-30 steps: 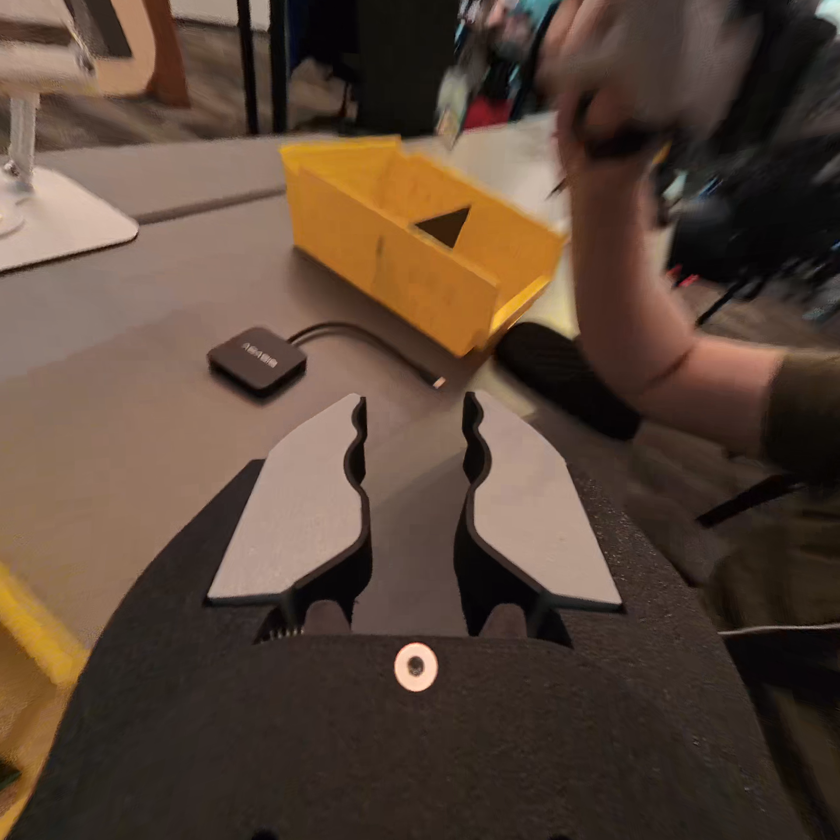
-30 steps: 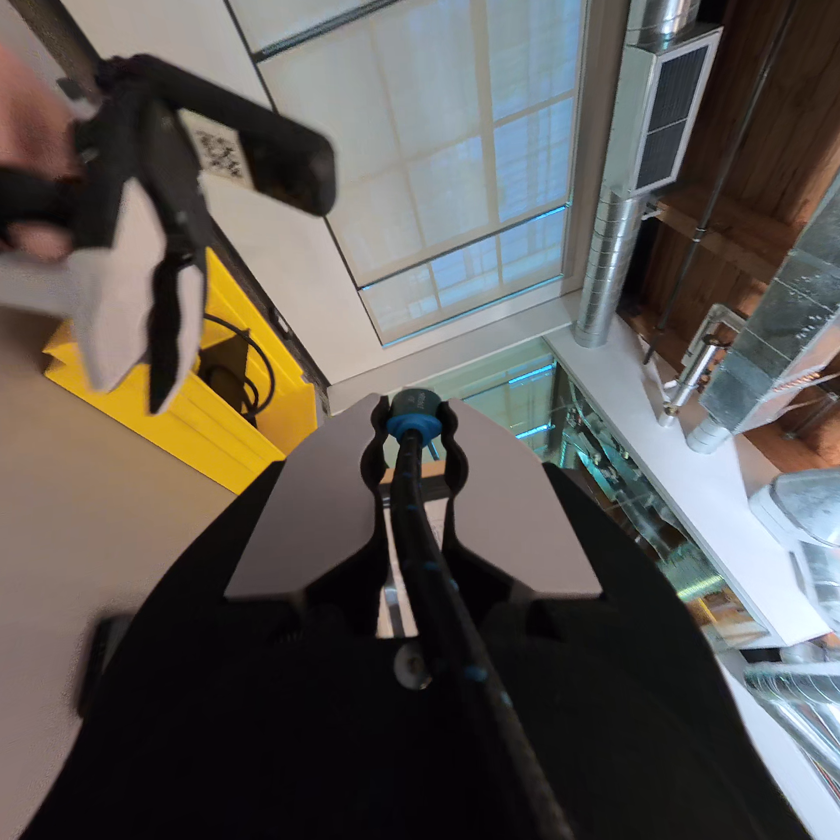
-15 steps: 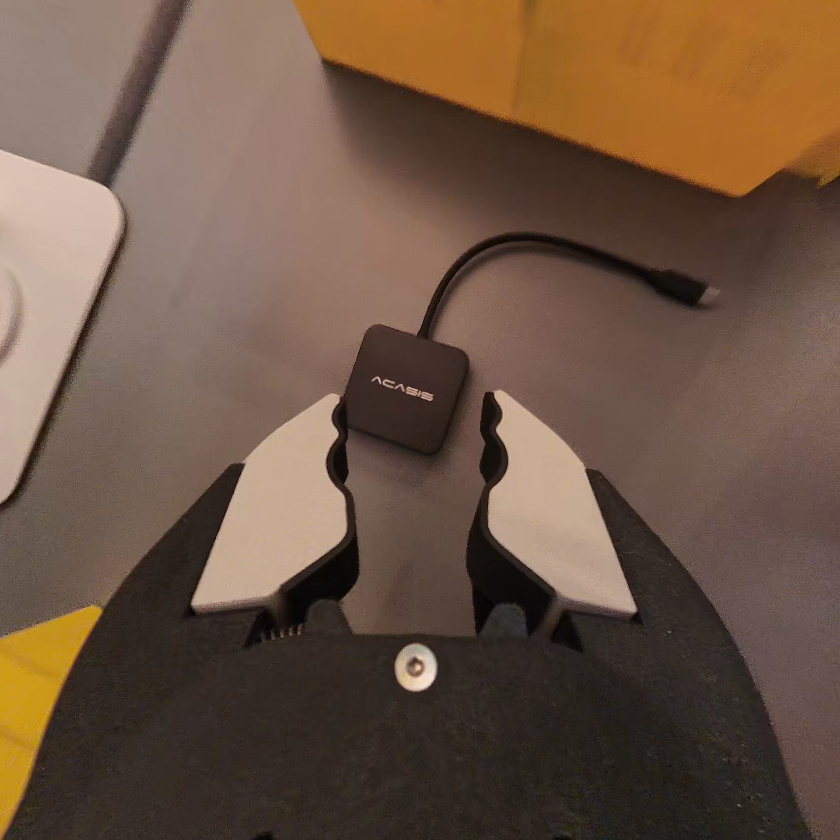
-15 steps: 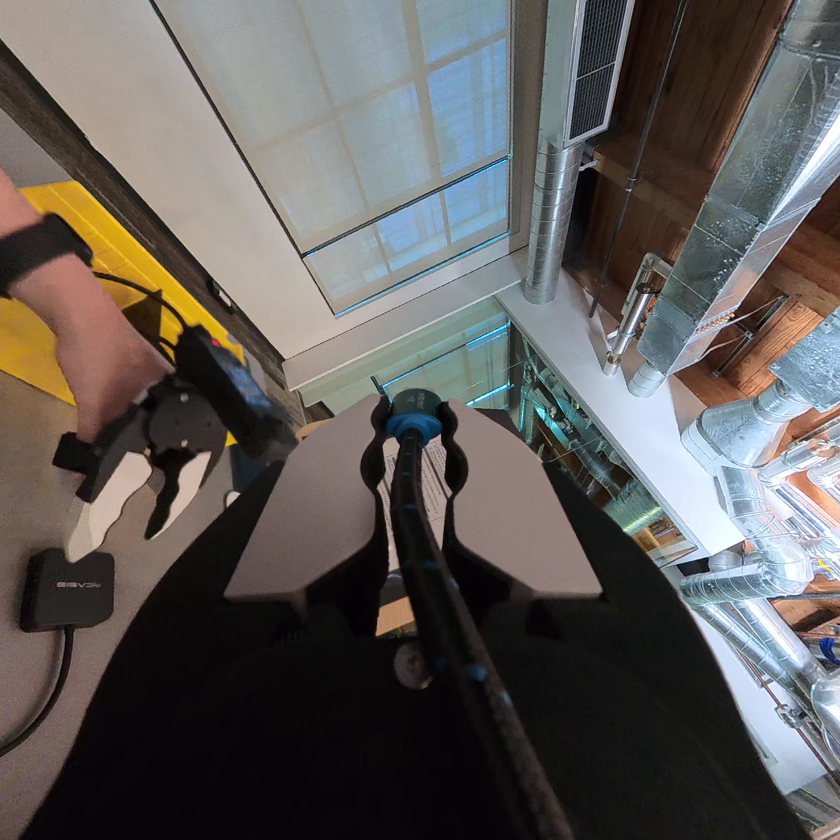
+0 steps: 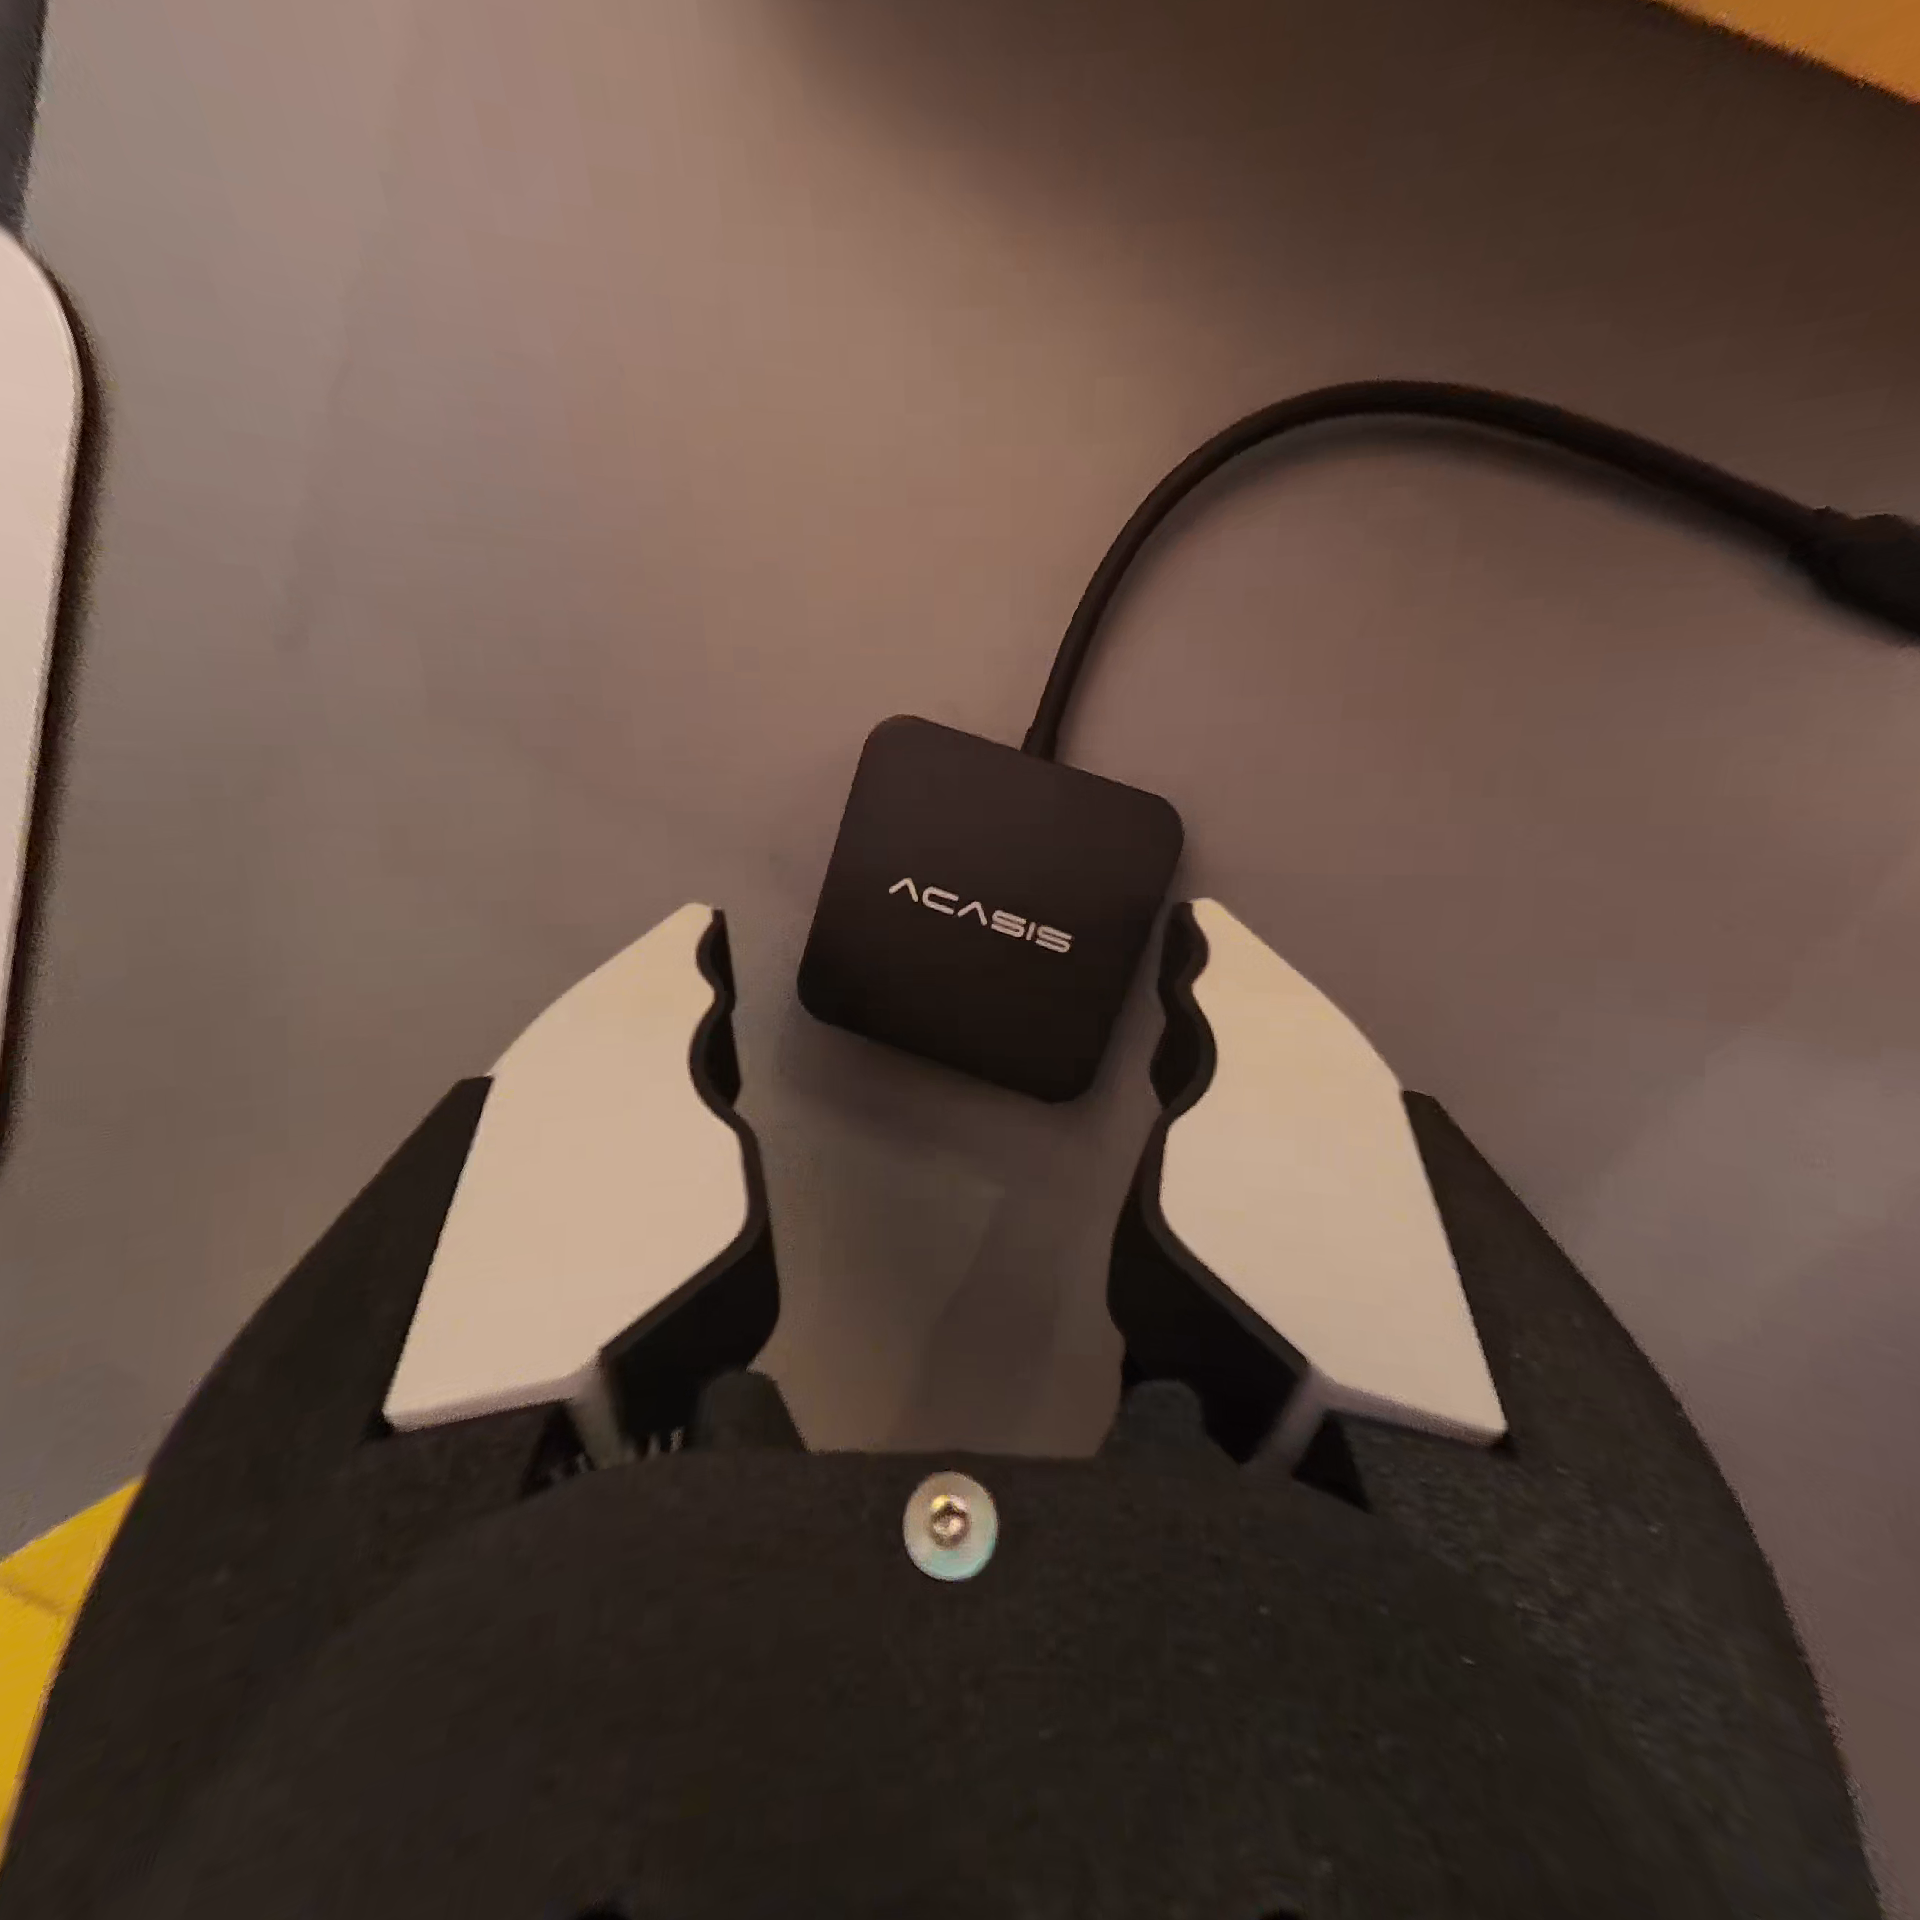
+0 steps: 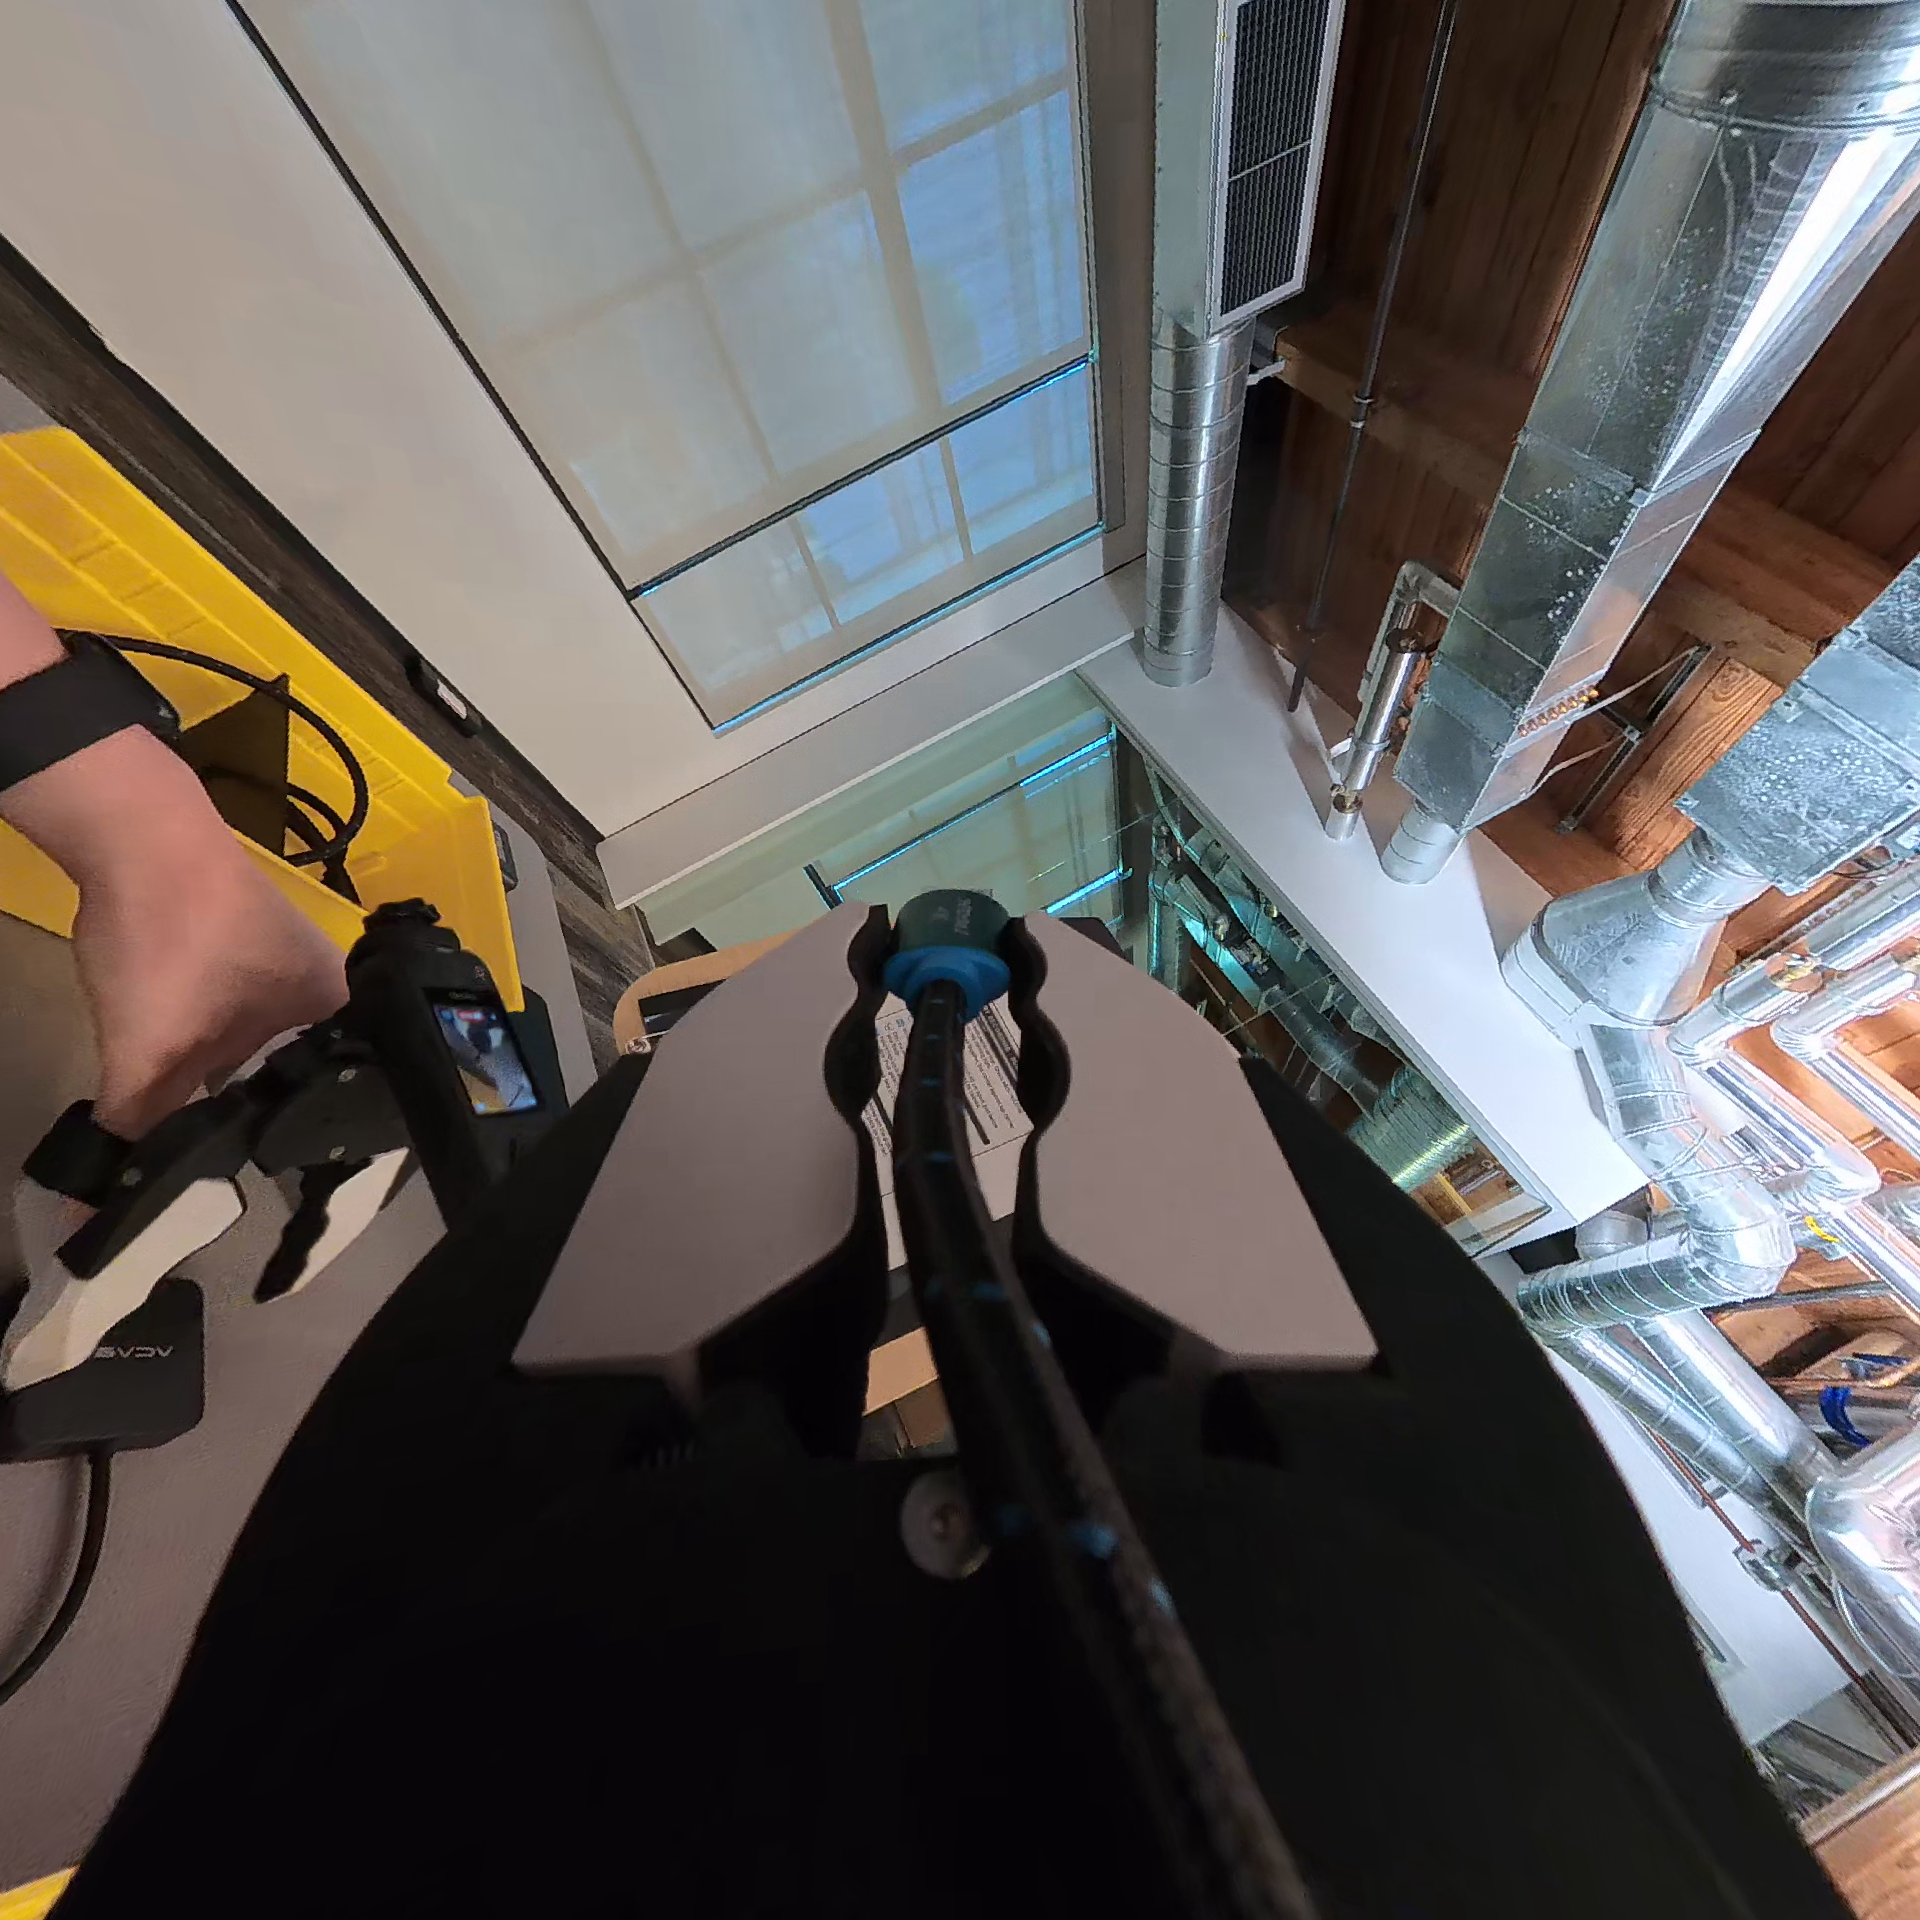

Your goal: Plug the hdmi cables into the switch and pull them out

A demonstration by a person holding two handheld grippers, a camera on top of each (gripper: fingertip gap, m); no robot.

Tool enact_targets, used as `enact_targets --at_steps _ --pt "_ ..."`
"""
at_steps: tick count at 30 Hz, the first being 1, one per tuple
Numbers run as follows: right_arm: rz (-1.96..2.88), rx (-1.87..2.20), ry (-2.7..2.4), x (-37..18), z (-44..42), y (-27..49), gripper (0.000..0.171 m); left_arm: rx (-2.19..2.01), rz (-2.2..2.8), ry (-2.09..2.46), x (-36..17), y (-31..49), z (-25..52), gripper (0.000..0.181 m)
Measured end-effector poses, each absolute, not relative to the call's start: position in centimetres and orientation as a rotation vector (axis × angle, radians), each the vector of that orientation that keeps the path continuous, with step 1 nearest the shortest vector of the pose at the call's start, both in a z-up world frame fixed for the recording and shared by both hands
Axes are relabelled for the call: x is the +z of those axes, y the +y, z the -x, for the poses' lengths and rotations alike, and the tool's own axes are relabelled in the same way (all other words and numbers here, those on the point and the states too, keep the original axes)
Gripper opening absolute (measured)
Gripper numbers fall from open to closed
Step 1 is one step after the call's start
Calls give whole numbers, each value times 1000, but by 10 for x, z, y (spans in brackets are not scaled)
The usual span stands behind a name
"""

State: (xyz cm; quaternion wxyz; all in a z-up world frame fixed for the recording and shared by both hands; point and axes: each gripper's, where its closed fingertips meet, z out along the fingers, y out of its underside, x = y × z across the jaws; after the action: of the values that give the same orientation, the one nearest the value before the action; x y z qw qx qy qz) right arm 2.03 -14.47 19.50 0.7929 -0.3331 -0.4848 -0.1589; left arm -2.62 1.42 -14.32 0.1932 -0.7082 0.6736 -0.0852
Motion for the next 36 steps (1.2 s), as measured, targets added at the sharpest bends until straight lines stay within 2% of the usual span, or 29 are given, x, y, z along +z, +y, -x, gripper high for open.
enact_targets --at_steps 6,8,10,15,19,24,27,30,31,33,35,36 --pt "728 -350 -1056 192 -18 -143 22 -296 2147 1927 -162 8 35 87" --pt "727 -349 -1057 192 -19 -144 22 -309 2169 1882 -160 7 32 71" --pt "727 -345 -1054 193 -19 -144 22 -291 2227 1823 -160 6 32 71" --pt "737 -355 -1059 191 -21 -142 23 -200 2562 1396 -159 1 52 71" --pt "746 -354 -1064 190 -20 -140 23 -258 2632 1188 -158 -14 70 71" --pt "758 -369 -1083 184 -15 -135 22 -703 2737 1187 -145 -68 68 74" --pt "760 -382 -1090 183 -14 -133 22 -1010 2686 1305 -132 -90 68 63" --pt "756 -375 -1086 184 -15 -133 22 -991 2491 1446 -125 -76 74 54" --pt "752 -376 -1085 184 -15 -133 22 -929 2407 1501 -124 -69 75 62" --pt "750 -378 -1084 184 -17 -133 22 -811 2215 1654 -118 -66 74 65" --pt "753 -380 -1079 184 -19 -132 22 -668 1987 1790 -112 -67 67 93" --pt "753 -381 -1078 184 -20 -132 22 -587 1892 1845 -113 -69 64 99"
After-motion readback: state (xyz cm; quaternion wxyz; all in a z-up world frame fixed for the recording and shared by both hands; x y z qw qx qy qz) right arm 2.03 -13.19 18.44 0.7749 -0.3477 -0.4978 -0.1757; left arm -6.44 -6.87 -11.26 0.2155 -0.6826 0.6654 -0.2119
